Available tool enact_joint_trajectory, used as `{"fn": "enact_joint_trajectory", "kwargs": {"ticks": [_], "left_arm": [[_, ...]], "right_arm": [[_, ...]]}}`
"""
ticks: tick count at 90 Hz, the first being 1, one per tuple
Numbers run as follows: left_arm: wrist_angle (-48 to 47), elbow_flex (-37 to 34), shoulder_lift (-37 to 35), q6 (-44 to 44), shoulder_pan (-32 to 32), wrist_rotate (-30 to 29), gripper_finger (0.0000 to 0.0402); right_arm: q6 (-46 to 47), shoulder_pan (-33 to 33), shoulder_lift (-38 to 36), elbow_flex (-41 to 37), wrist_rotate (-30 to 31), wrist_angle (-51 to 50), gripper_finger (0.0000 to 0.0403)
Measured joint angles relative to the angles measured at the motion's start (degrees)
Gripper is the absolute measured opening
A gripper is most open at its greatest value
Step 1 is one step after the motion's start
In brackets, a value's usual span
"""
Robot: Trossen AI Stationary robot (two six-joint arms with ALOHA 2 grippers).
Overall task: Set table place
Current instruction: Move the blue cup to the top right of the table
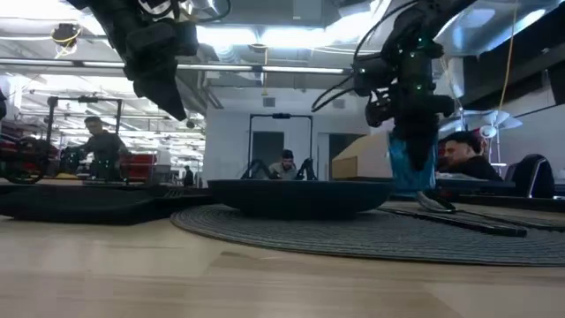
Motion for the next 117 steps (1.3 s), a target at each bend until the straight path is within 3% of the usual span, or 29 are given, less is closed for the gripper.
{"fn": "enact_joint_trajectory", "kwargs": {"ticks": [37,85,117], "left_arm": [[0.0,0.0,0.0,-0.2,0.0,0.0,0.0000],[-0.9,0.0,0.0,-0.8,0.0,0.0,0.0000],[-4.2,0.0,0.0,-1.7,-1.6,1.4,0.0000]], "right_arm": [[1.3,4.0,2.5,0.0,1.6,0.2,0.0001],[1.1,5.3,3.0,0.0,-2.0,3.5,0.0002],[2.1,5.3,3.0,0.0,-2.4,4.0,0.0074]]}}
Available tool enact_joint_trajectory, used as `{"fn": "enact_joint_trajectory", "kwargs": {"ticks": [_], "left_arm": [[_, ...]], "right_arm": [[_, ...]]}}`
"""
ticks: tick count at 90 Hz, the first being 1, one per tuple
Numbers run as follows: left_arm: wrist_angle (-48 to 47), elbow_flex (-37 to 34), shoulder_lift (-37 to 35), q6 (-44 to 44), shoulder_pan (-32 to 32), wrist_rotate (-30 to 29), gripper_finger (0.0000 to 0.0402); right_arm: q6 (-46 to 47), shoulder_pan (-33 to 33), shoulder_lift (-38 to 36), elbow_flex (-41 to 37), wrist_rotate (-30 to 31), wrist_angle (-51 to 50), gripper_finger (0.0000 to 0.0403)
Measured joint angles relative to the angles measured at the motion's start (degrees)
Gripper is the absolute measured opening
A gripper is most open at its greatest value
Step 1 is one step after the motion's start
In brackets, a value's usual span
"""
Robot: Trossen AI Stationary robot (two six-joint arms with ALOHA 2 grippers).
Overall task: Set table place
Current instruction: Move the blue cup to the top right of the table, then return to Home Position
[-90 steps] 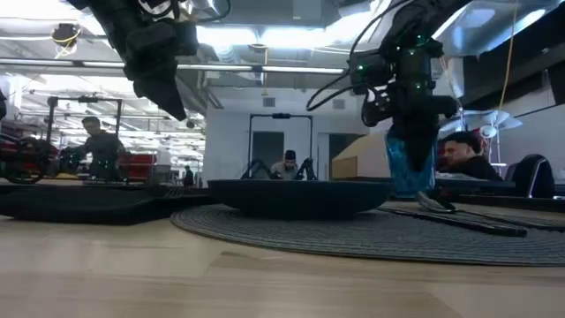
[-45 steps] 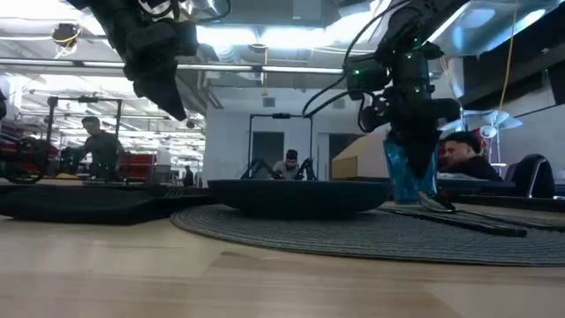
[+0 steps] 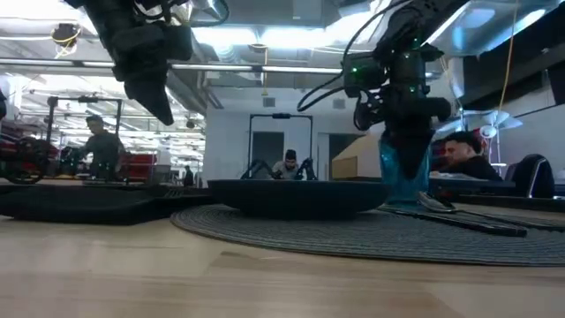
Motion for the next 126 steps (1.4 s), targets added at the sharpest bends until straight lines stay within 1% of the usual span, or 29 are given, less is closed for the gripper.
{"fn": "enact_joint_trajectory", "kwargs": {"ticks": [14,25,47,61,77,99,113,126], "left_arm": [[0.0,0.0,0.0,0.0,-0.3,0.0,0.0000],[0.0,0.0,0.0,0.0,-0.3,0.0,0.0000],[0.0,0.0,0.0,-0.5,-0.2,-0.5,0.0000],[0.2,0.0,-0.4,2.1,-0.2,-1.7,0.0000],[1.4,0.0,-3.4,4.0,-0.9,-1.8,0.0000],[1.7,0.0,-11.4,5.0,-1.8,-1.8,0.0000],[1.2,0.0,-16.3,6.7,-2.9,-1.7,0.0000],[0.7,0.0,-19.4,6.7,-4.5,-1.8,0.0000]], "right_arm": [[-0.3,0.0,0.0,0.0,-0.3,0.0,0.0111],[-1.4,0.0,0.0,0.6,-0.6,-0.9,0.0128],[-3.2,0.0,0.0,5.2,-0.6,-5.5,0.0133],[-4.6,0.0,0.0,8.4,-0.4,-8.8,0.0133],[-6.0,0.4,-1.2,9.5,0.0,-10.9,0.0133],[-7.7,4.6,-7.0,9.5,1.6,-11.9,0.0133],[-7.9,7.8,-13.1,9.5,2.0,-12.2,0.0133],[-8.3,11.4,-19.8,9.5,2.0,-11.5,0.0133]]}}
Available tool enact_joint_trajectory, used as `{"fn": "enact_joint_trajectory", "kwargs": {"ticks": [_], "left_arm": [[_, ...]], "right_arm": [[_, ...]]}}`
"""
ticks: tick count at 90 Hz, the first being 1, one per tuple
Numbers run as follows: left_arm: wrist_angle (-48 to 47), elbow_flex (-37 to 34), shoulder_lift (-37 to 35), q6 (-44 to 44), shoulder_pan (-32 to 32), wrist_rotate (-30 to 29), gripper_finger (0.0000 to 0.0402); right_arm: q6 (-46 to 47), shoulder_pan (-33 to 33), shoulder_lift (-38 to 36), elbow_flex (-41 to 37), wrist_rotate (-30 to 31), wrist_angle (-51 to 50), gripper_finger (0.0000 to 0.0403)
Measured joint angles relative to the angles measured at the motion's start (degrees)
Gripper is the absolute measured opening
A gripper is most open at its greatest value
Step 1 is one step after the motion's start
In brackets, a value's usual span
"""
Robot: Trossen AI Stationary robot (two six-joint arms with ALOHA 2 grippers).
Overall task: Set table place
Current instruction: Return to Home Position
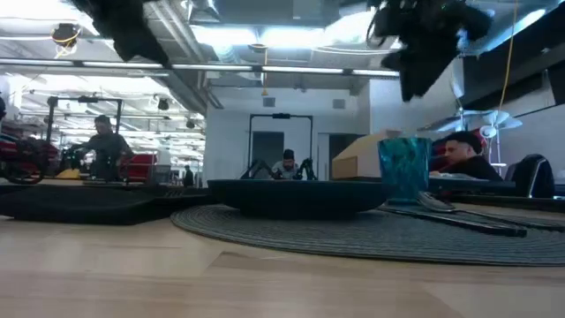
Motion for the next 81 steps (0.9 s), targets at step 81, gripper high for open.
{"fn": "enact_joint_trajectory", "kwargs": {"ticks": [81], "left_arm": [[-0.7,-6.8,-7.4,-4.2,-8.1,-3.7,0.0000]], "right_arm": [[5.8,18.1,-12.9,-2.8,17.4,-3.4,0.0006]]}}
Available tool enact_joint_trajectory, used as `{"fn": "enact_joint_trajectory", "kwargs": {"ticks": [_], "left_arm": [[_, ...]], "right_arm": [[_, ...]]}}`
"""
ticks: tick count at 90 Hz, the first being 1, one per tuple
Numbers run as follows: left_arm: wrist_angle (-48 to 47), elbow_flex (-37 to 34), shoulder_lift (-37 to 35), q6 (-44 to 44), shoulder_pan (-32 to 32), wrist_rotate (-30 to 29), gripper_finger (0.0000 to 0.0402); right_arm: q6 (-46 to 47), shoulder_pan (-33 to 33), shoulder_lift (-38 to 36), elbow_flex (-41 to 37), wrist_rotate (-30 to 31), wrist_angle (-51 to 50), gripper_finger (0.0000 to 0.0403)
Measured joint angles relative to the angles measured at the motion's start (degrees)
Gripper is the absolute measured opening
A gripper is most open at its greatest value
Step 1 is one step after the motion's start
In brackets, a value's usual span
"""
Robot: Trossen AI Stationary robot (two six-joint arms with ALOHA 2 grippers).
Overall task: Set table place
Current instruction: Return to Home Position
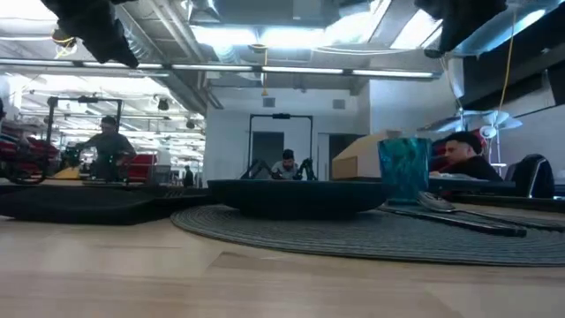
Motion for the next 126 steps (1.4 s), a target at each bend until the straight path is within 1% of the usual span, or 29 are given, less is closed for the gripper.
{"fn": "enact_joint_trajectory", "kwargs": {"ticks": [12,24,32,44,59,67,84,92,96,106,110,115,126], "left_arm": [[9.8,-8.2,-4.2,-0.2,-1.4,-0.2,0.0000],[19.6,-15.2,-5.9,-1.5,-1.4,-0.9,0.0000],[22.9,-18.3,-5.4,-4.8,-1.4,-1.1,0.0000],[23.3,-19.8,-3.9,-4.4,-1.3,-1.1,0.0000],[24.3,-20.5,-3.4,-1.5,-1.5,-0.6,0.0000],[26.4,-20.5,-3.4,1.1,-1.5,2.3,0.0000],[30.2,-20.8,-3.4,4.5,-0.1,3.0,0.0000],[34.6,-23.2,-3.4,5.9,0.8,3.2,0.0000],[38.5,-25.0,-3.4,7.4,1.4,4.3,0.0000],[52.2,-29.9,-3.4,9.5,3.2,10.6,0.0000],[55.9,-31.3,-3.4,9.6,4.0,13.0,0.0000],[56.9,-32.4,-3.5,9.0,4.7,14.2,0.0000],[56.3,-33.8,-3.5,6.0,6.0,13.5,0.0000]], "right_arm": [[3.2,1.5,-8.1,-8.7,0.0,6.9,0.0002],[5.3,2.0,-16.7,-19.7,-0.1,18.7,0.0001],[5.7,2.0,-21.3,-26.0,-0.4,26.3,0.0000],[6.9,2.0,-25.5,-33.2,-0.5,35.4,0.0000],[6.9,2.0,-27.8,-39.1,-2.5,45.1,0.0000],[5.8,2.0,-28.3,-42.4,-2.6,49.9,0.0000],[0.2,1.9,-28.4,-49.6,-4.4,66.6,0.0000],[-3.1,1.9,-28.4,-53.2,-5.0,75.0,0.0000],[-4.3,1.9,-28.4,-55.1,-5.1,78.6,0.0000],[-6.3,1.9,-28.4,-59.2,-5.0,87.4,0.0000],[-6.4,1.9,-28.4,-60.8,-5.0,90.1,0.0000],[-6.4,1.9,-28.4,-62.6,-5.0,93.1,0.0000],[-6.4,1.9,-28.4,-64.6,-3.4,97.3,0.0000]]}}
